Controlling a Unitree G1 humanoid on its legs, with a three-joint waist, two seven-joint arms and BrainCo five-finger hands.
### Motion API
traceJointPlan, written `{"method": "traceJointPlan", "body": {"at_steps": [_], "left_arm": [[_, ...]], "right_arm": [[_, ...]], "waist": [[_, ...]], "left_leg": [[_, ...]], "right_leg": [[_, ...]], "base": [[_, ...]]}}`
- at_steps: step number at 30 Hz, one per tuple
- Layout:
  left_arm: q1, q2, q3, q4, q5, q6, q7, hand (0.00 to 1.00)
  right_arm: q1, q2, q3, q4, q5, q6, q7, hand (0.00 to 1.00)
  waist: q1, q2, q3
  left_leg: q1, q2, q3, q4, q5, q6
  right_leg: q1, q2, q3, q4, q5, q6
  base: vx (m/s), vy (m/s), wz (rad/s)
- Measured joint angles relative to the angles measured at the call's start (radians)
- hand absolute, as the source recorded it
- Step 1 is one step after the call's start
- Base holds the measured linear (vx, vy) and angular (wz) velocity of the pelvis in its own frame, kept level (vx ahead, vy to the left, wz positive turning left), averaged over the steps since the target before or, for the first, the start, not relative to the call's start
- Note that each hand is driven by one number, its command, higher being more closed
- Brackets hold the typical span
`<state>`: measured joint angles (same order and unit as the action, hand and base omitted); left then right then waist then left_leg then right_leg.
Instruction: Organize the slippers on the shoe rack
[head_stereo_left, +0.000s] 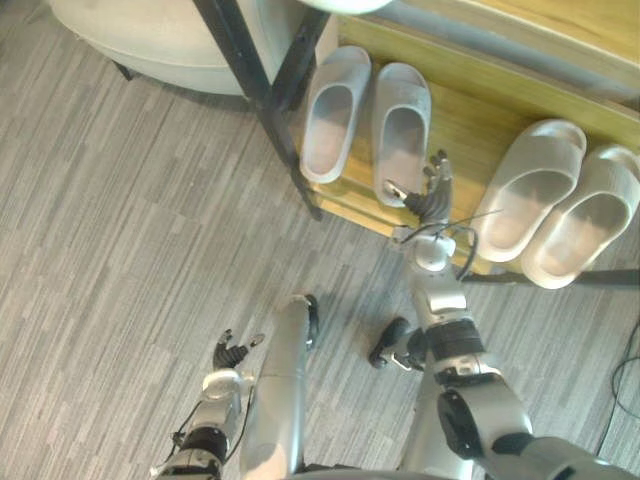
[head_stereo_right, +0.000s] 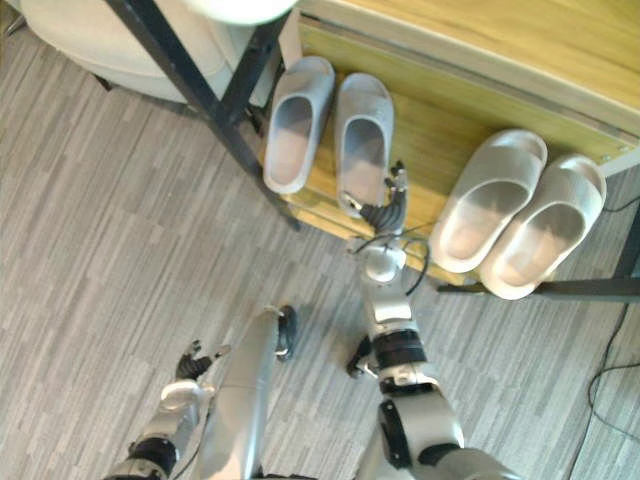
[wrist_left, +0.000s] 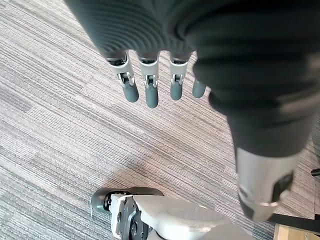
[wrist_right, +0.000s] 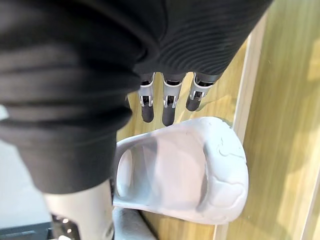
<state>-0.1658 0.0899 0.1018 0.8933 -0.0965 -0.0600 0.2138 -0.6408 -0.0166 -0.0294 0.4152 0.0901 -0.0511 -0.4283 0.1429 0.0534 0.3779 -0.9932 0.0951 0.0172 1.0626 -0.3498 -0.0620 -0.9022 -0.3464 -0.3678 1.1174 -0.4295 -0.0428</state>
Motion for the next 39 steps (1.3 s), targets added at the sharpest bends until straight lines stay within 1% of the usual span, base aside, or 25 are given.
{"method": "traceJointPlan", "body": {"at_steps": [2,4,7,13,16,18,24,28,31,32,33,36,38,39], "left_arm": [[0.000,0.000,0.001,0.000,0.000,0.000,0.000,0.00],[0.000,-0.007,0.026,0.000,0.012,0.000,-0.001,0.00],[0.000,-0.008,0.038,0.000,0.016,0.000,-0.001,0.00],[0.000,-0.008,0.039,0.000,0.016,0.000,-0.001,0.00],[-0.003,-0.005,0.048,-0.001,0.017,-0.001,-0.001,0.00],[-0.006,-0.006,0.062,-0.001,0.017,-0.001,0.000,0.00],[-0.009,-0.006,0.066,-0.001,0.017,0.000,0.001,0.00],[-0.009,-0.007,0.076,0.000,0.017,0.001,0.001,0.00],[-0.005,-0.004,0.078,0.001,0.018,0.004,0.001,0.00],[0.000,-0.002,0.078,0.000,0.024,0.004,0.001,0.00],[0.006,-0.001,0.078,-0.001,0.027,0.004,0.001,0.00],[0.033,0.003,0.076,-0.002,0.031,0.003,-0.001,0.00],[0.050,0.004,0.074,-0.002,0.035,0.002,-0.002,0.00],[0.066,0.009,0.074,0.000,0.036,0.002,-0.003,0.00]], "right_arm": [[0.000,0.000,0.004,0.007,0.003,-0.007,0.013,0.00],[-0.014,0.002,0.015,0.032,0.030,-0.021,0.028,0.00],[-0.025,0.005,0.044,0.044,0.032,-0.021,0.033,0.00],[-0.067,0.014,0.050,0.091,0.042,-0.021,0.036,0.00],[-0.093,0.016,0.088,0.117,0.071,-0.021,0.041,0.00],[-0.104,0.017,0.090,0.126,0.088,-0.020,0.041,0.00],[-0.120,0.016,0.090,0.138,0.128,-0.020,0.046,0.00],[-0.127,0.014,0.089,0.152,0.128,-0.020,0.057,0.00],[-0.122,0.004,0.092,0.152,0.122,-0.016,0.073,0.00],[-0.117,-0.001,0.092,0.152,0.104,-0.016,0.079,0.00],[-0.104,-0.009,0.092,0.145,0.103,-0.016,0.086,0.00],[-0.022,-0.038,0.101,0.101,0.059,-0.009,0.102,0.00],[0.034,-0.073,0.115,0.056,0.027,-0.005,0.107,0.00],[0.083,-0.097,0.121,0.014,-0.002,-0.003,0.118,0.00]], "waist": [[0.000,0.000,0.000],[-0.002,-0.003,0.001],[-0.007,-0.006,0.002],[-0.010,-0.007,0.003],[-0.011,-0.019,0.007],[-0.011,-0.028,0.009],[-0.012,-0.030,0.009],[-0.015,-0.034,0.007],[-0.019,-0.036,0.008],[-0.022,-0.037,0.008],[-0.023,-0.039,0.007],[-0.037,-0.041,0.006],[-0.043,-0.043,0.004],[-0.051,-0.047,0.002]], "left_leg": [[0.000,0.000,-0.001,-0.002,0.001,-0.001],[0.000,-0.001,-0.002,-0.004,0.004,-0.003],[-0.001,-0.002,-0.005,-0.011,0.010,-0.005],[-0.002,-0.004,-0.012,-0.019,0.021,-0.012],[-0.002,-0.005,-0.016,-0.032,0.030,-0.019],[-0.004,-0.004,-0.020,-0.034,0.035,-0.024],[-0.010,-0.004,-0.029,-0.034,0.043,-0.025],[-0.007,0.000,-0.028,-0.034,0.045,-0.026],[0.030,0.009,-0.025,-0.052,0.047,-0.027],[0.064,0.014,-0.016,-0.074,0.051,-0.022],[0.092,0.018,-0.006,-0.097,0.054,-0.020],[0.180,0.020,0.016,-0.176,0.074,-0.008],[0.224,0.026,0.031,-0.218,0.081,-0.002],[0.265,0.033,0.050,-0.254,0.091,0.002]], "right_leg": [[0.000,0.000,-0.001,0.000,0.000,0.000],[0.000,0.000,-0.002,-0.001,0.000,0.000],[0.000,0.000,-0.006,-0.004,0.000,0.000],[0.000,0.000,-0.012,-0.004,0.000,0.000],[0.000,0.000,-0.019,-0.008,-0.001,0.001],[0.000,0.001,-0.025,-0.007,-0.001,0.002],[0.000,0.002,-0.035,-0.007,0.000,0.000],[0.003,0.006,-0.034,-0.009,0.001,-0.001],[0.039,0.021,-0.035,-0.037,0.010,-0.009],[0.070,0.024,-0.039,-0.061,0.027,-0.027],[0.093,0.029,-0.039,-0.084,0.038,-0.028],[0.170,0.041,-0.039,-0.164,0.068,-0.020],[0.211,0.051,-0.040,-0.210,0.086,-0.014],[0.247,0.057,-0.041,-0.248,0.101,-0.007]], "base": [[-0.01,-0.040,0.01],[-0.02,-0.043,0.01],[-0.02,-0.048,0.03],[-0.02,-0.045,0.03],[-0.04,-0.059,0.04],[-0.04,-0.060,0.04],[-0.03,-0.034,0.03],[-0.02,-0.023,-0.02],[0.00,-0.025,-0.08],[0.01,-0.005,-0.14],[0.02,-0.003,-0.16],[0.04,0.002,-0.07],[0.04,0.005,-0.07],[0.04,0.010,-0.07]]}}
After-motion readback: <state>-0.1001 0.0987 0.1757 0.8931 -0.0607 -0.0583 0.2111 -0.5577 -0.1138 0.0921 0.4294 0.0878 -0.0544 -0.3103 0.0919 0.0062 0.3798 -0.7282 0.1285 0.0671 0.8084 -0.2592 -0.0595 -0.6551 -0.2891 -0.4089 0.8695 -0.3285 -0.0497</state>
